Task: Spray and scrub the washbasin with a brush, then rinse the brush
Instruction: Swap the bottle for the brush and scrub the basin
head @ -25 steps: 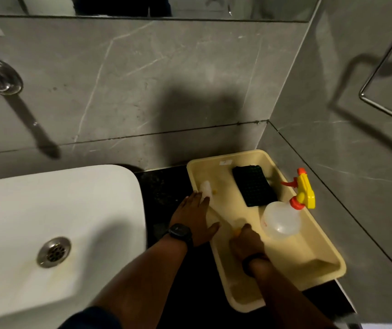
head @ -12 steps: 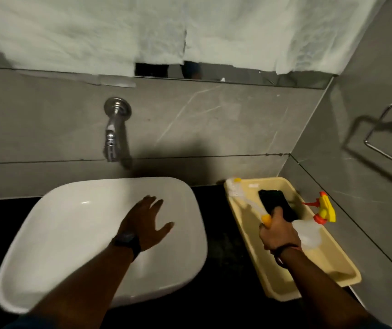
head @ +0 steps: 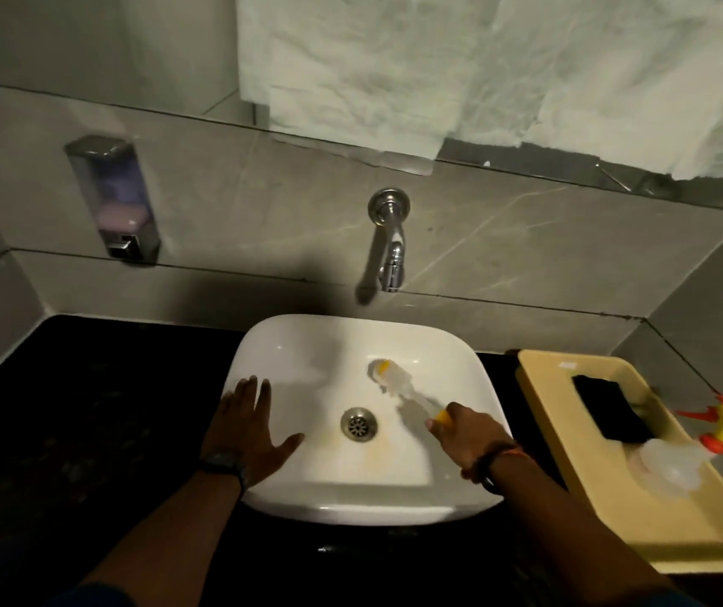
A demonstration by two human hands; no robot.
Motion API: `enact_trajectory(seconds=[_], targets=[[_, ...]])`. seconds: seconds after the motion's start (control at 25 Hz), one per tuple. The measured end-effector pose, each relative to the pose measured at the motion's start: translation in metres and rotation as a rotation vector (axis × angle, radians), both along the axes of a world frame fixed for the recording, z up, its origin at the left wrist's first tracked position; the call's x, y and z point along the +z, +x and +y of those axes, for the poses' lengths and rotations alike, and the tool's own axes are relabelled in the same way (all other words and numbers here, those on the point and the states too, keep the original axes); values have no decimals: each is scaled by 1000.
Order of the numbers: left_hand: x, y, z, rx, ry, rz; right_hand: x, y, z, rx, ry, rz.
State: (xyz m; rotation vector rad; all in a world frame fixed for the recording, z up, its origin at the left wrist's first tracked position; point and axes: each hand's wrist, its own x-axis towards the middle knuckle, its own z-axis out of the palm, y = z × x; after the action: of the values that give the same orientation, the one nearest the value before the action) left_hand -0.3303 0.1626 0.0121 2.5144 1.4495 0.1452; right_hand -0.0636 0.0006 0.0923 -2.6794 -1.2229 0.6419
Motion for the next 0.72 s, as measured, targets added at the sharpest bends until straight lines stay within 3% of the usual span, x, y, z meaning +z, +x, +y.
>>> enact_trajectory(seconds=[0.32,0.44,0.52,0.6,0.72], targets=[[-11,-2,0,32,100,-73,-28,-71,42,109,-95,318],[-13,-2,0,25,93,-78,-32,-58,36,136,-74,113],[-13,-1,0,19,94,-77,-21,-33,23,-59,-116,13],[-14,-2,0,13,106,-50,-8,-18,7,-170,-176,107],[-15,0,-1,6,127,-1,0,-34,-1,-73,-313,318]])
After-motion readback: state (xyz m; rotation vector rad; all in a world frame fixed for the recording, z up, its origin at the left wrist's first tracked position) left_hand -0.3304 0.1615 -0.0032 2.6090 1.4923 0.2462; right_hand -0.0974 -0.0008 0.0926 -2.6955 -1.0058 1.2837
